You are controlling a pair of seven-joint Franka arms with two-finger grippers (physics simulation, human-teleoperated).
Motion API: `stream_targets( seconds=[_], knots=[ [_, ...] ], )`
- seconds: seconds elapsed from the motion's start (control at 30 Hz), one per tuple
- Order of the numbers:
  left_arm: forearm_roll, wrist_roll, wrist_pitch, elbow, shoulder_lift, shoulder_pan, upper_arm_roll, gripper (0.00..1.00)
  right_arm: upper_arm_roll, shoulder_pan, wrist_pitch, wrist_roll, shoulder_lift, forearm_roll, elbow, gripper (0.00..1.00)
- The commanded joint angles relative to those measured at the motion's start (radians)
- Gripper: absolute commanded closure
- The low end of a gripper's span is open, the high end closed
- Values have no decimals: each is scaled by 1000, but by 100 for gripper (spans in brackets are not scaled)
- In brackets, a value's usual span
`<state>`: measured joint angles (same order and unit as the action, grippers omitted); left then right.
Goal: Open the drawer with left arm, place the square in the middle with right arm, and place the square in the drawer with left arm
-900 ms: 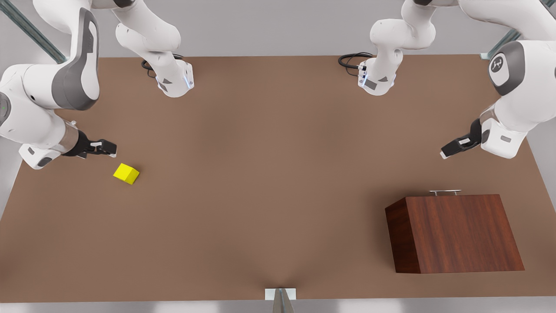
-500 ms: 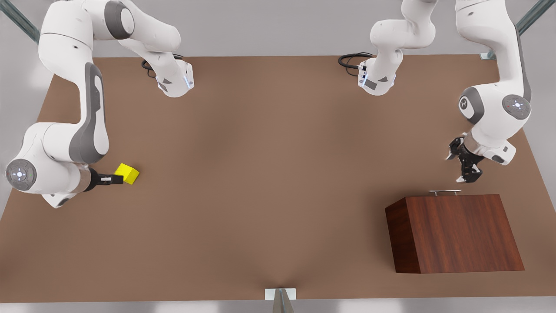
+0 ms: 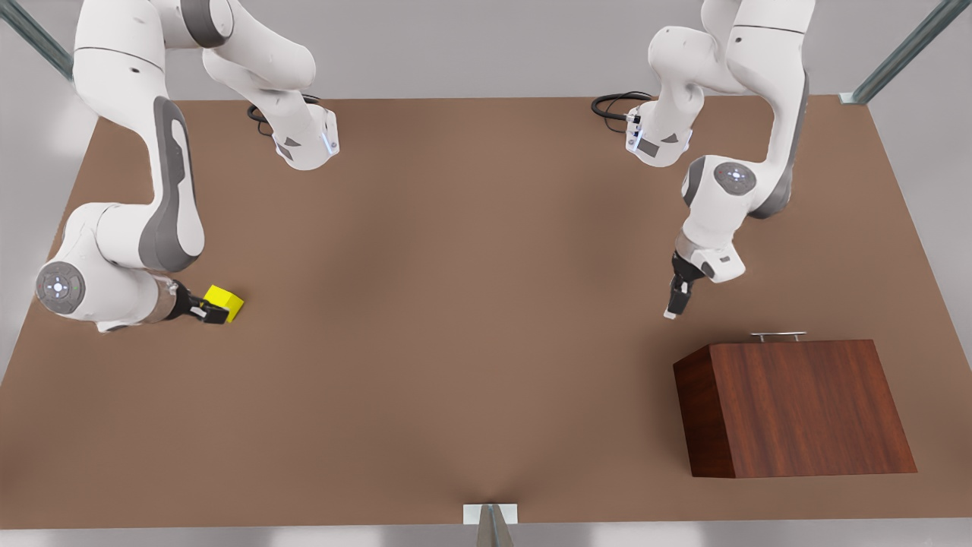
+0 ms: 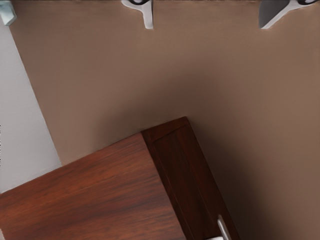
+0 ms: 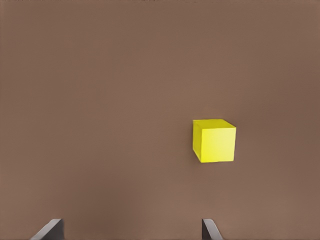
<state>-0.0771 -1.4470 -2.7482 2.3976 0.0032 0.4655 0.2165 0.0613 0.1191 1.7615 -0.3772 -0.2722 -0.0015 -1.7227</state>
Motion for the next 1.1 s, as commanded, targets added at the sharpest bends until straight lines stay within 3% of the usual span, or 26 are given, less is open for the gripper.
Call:
stream_targets(
  seconds=[0.0, 0.37, 0.53, 0.7, 0.87, 1.07],
  knots=[
    [-1, 2, 4, 0, 1, -372, 3, 0, 0, 1, 7, 0, 2, 0, -8, 0],
    [-21, 7, 21, -21, 23, -372, 46, 0, -9, 89, 203, 118, -33, -34, -201, 0],
    [-21, 8, 110, -130, 96, -372, 53, 0, -9, 157, 269, 208, -84, -32, -213, 0],
    [-38, 8, 119, -132, 80, -373, 53, 0, -9, 214, 450, 345, -189, -31, -218, 0],
    [-38, 4, 113, -127, 78, -381, 52, 0, -9, 211, 487, 342, -200, -29, -232, 0],
    [-38, -4, 88, -127, 87, -407, 52, 0, -9, 203, 527, 305, -122, -29, -370, 0]
  ],
)
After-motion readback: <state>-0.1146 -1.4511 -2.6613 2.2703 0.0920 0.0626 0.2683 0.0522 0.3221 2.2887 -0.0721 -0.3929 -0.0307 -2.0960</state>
